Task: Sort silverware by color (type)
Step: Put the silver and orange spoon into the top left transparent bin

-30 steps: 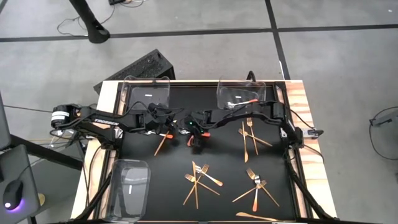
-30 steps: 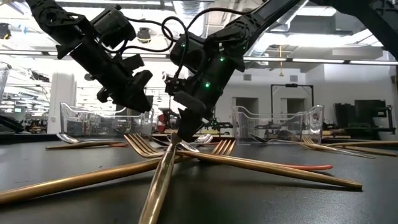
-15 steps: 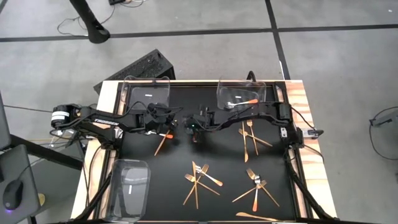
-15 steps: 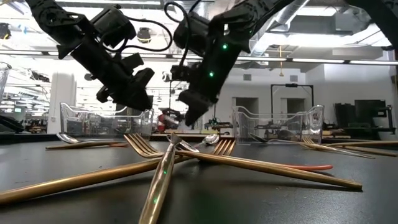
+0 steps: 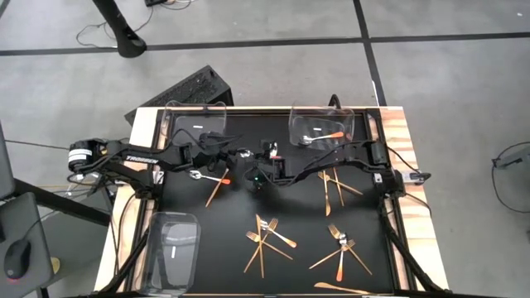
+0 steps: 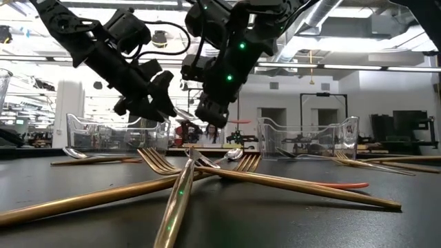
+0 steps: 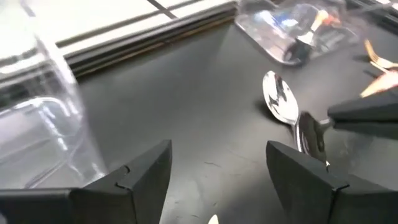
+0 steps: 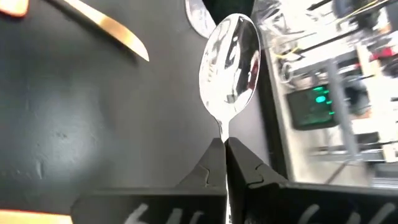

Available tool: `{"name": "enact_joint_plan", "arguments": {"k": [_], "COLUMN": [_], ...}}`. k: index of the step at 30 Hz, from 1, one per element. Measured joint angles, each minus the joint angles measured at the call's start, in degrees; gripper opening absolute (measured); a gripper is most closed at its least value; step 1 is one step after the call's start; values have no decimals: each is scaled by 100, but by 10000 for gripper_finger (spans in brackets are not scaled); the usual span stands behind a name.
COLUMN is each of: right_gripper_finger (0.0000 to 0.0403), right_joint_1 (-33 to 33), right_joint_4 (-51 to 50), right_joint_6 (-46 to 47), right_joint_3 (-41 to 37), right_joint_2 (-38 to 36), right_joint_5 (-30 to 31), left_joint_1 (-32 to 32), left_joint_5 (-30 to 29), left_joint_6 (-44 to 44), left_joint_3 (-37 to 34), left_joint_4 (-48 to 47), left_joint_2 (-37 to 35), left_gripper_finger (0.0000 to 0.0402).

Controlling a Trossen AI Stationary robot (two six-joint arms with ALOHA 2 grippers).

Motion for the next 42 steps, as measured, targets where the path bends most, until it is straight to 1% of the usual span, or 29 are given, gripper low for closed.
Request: {"name": "enact_joint_plan", "arguments": {"k": [4,7,10,13,17,22,24,27,32,36,39,42], "right_gripper_finger": [7,7,7,7,7,7,7,8,8,8,8,8], "right_joint_1": [87,86,86,80,45,-96,-139,-154,-66,-20,5,10], "right_joint_4": [201,705,1081,1037,894,149,-77,-131,-38,34,126,203], "right_joint_6": [-455,-653,-1072,-1344,-1386,-734,-500,-279,-357,-489,-503,-578], "right_joint_3": [-3,43,43,151,154,151,147,147,147,147,147,147], "right_joint_2": [7,-25,-17,-11,-12,-11,-11,-11,-11,-11,-11,-11], "right_joint_5": [392,416,473,621,970,880,716,424,385,383,382,381], "left_joint_1": [136,304,596,809,985,1020,1020,1020,1023,1037,1037,1037], "left_joint_5": [574,1328,2082,2448,2790,2878,2880,2872,2666,2645,2722,2849], "left_joint_6": [367,478,355,33,-36,-32,-18,-8,-20,-15,104,294], "left_joint_3": [-1,-2,-2,-2,-2,-2,-2,0,0,0,0,0], "left_joint_4": [7,84,340,389,328,396,460,603,665,684,712,744], "left_joint_2": [-2,11,9,7,6,4,4,4,4,4,4,4], "left_gripper_finger": [247,248,246,241,235,234,234,234,234,232,216,173]}}
